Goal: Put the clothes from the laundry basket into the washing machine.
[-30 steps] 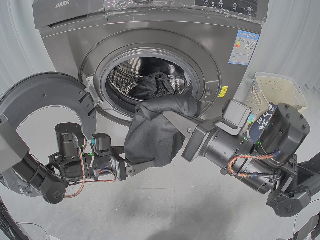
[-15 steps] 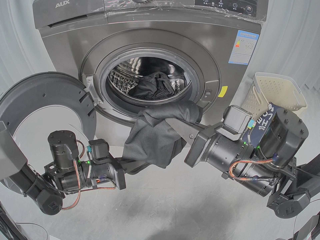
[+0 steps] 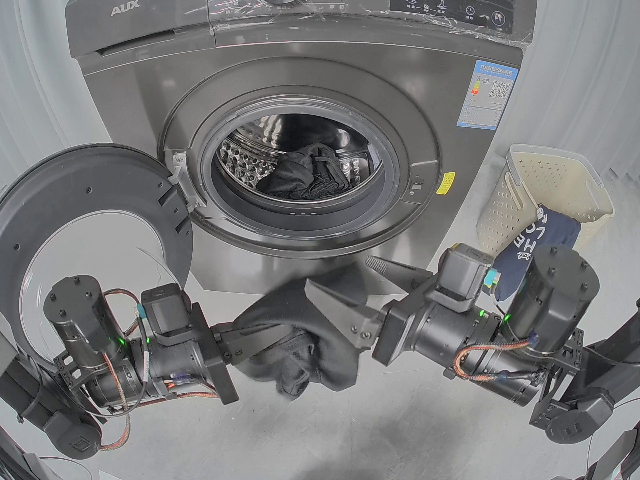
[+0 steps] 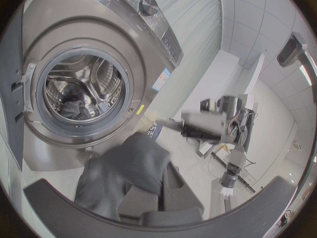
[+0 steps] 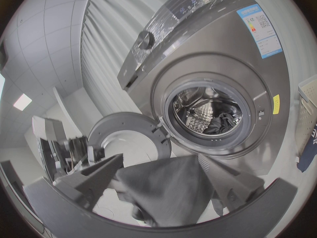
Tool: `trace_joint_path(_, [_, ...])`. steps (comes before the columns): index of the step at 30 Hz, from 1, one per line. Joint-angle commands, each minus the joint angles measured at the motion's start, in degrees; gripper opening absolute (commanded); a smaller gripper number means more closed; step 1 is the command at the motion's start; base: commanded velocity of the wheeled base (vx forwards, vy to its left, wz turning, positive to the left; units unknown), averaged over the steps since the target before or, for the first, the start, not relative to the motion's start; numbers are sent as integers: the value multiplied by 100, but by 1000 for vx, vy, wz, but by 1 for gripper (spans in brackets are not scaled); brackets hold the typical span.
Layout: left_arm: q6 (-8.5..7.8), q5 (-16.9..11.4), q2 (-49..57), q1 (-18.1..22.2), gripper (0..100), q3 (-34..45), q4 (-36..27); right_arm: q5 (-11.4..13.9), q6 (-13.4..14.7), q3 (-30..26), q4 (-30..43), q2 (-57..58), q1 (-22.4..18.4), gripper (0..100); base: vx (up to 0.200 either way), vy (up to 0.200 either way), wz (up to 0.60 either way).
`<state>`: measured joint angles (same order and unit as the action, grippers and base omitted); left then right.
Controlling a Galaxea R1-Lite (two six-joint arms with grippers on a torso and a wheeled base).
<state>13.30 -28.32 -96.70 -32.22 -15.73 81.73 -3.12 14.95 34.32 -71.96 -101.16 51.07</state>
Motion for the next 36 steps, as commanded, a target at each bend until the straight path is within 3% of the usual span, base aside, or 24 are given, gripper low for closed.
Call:
trace_joint_path(1, [182, 19, 213, -39, 0, -203, 10, 31, -150, -373, -20, -211, -18, 100, 0, 0, 0])
trace_joint_path(8, [384, 301, 142, -12, 0, -423, 10, 40, -229, -549, -11, -247, -27, 100, 0, 0, 0])
trace_joint_path(13, [612, 292, 204, 14, 0, -431, 72, 40, -317, -654, -11, -343, -88, 100, 0, 0, 0])
trace_joint_path(19, [727, 265, 204, 32, 0, -343, 335, 40, -326, -654, -20, -554, -97, 100, 0, 0, 0])
trace_joint_path(24, [771, 292, 195, 40, 0, -343, 441, 40, -449, -575, -90, -748, -220, 100, 0, 0, 0])
trace_joint_path(30, [779, 283, 186, 49, 0, -370, 441, 198, -783, -584, -951, -1398, -589, 100, 0, 0, 0])
trace_joint_path(36, [806, 265, 151, 137, 0, -466, 441, 207, -871, -654, -1338, -1714, -659, 100, 0, 0, 0])
